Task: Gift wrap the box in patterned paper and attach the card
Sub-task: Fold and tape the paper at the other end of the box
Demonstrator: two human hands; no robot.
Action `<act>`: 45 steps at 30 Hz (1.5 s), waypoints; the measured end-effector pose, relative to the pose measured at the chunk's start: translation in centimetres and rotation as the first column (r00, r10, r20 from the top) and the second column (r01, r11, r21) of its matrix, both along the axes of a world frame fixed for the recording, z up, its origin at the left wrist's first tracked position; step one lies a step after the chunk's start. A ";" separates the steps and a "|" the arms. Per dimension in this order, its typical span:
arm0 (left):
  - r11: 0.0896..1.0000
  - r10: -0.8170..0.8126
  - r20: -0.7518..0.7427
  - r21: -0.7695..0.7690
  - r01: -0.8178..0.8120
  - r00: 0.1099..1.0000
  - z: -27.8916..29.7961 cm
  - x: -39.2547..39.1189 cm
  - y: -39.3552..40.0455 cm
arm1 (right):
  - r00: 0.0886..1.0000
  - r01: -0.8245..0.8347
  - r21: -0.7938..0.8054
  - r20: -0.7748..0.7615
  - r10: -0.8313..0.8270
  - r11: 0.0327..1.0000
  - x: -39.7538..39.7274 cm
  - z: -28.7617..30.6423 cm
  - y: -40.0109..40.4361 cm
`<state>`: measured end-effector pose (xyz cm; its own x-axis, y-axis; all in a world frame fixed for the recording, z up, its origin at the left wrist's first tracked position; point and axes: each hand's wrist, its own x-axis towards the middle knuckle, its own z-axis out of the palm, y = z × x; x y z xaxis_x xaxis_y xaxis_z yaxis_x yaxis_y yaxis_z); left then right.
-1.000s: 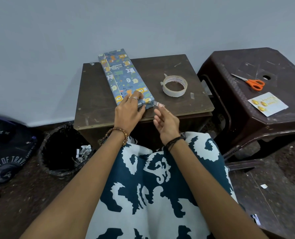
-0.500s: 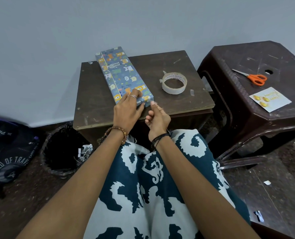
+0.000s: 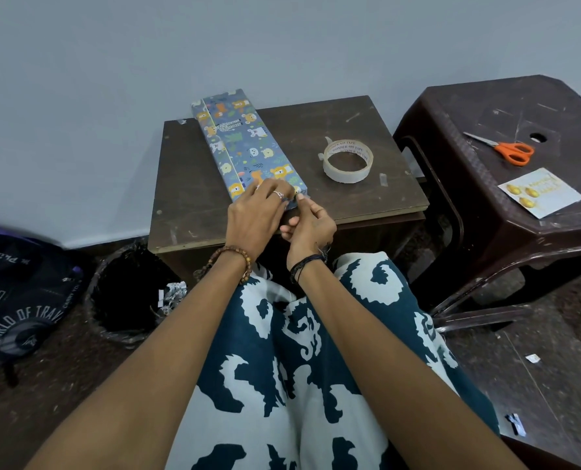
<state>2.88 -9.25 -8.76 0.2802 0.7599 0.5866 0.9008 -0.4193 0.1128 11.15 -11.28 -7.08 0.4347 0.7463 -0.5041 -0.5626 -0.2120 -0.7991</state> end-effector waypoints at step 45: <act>1.000 0.005 -0.252 0.007 -0.003 0.968 0.6 -0.3 -0.3 | 0.918 -0.201 -0.062 0.337 0.210 0.978 3.0 -0.2 1.4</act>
